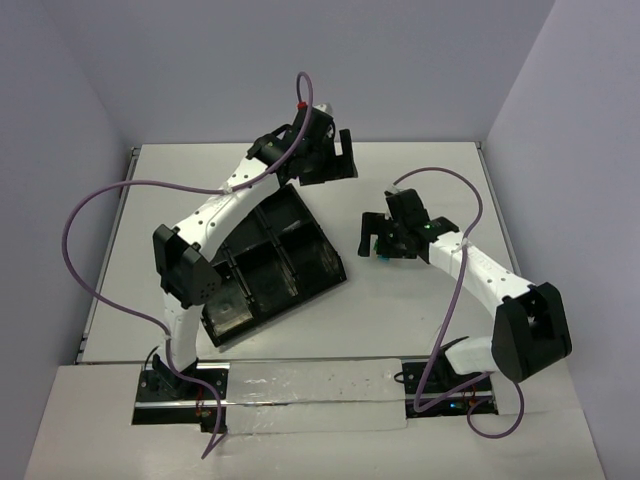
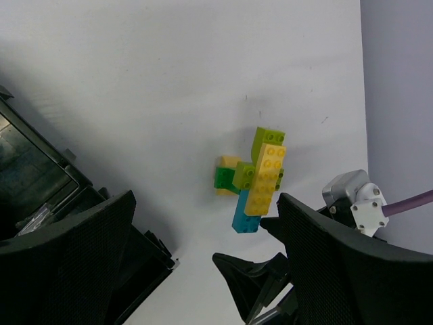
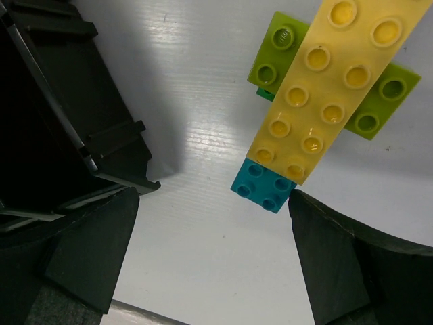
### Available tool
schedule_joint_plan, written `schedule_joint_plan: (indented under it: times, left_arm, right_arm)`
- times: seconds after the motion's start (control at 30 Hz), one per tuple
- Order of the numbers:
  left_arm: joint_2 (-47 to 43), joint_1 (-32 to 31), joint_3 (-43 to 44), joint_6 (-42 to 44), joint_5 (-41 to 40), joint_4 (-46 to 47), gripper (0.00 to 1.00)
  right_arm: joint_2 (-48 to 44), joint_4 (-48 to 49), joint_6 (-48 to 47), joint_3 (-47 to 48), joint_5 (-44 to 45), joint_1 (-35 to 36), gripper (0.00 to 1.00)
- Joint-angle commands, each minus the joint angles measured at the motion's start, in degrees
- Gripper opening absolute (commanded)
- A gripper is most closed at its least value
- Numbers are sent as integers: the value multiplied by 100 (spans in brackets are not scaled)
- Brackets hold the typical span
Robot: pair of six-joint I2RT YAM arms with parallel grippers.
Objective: Sort the legos into containers by color
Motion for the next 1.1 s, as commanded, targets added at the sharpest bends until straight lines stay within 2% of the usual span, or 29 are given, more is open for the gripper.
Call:
schedule_joint_plan:
  times: [0.0,0.27,0.4,0.53,0.9,1.07]
  left_arm:
    - [169,16,226,161,322,37,94]
    - [367,-157,273,574,481,118,90]
    - [646,-460,301,1013,439,74,88]
    - [813,-629,224,1083,599,193,87]
    - [841,-643,152,989,698,351,89]
    - [644,-483,161,1055,491,200,91]
  right_arm:
    - [-311,-237,117,400,397,-40,99]
    - [-1594,-667,214,224,691,-521,100]
    - [-2443,-964,595,-30,1482,-990,100]
    - [-2907,-933,754,-125,1622,-1228,100]
    - [-2231,-957,914,62,1639,-1275,99]
    - [-1430,-742,905,386,1472,-1275,92]
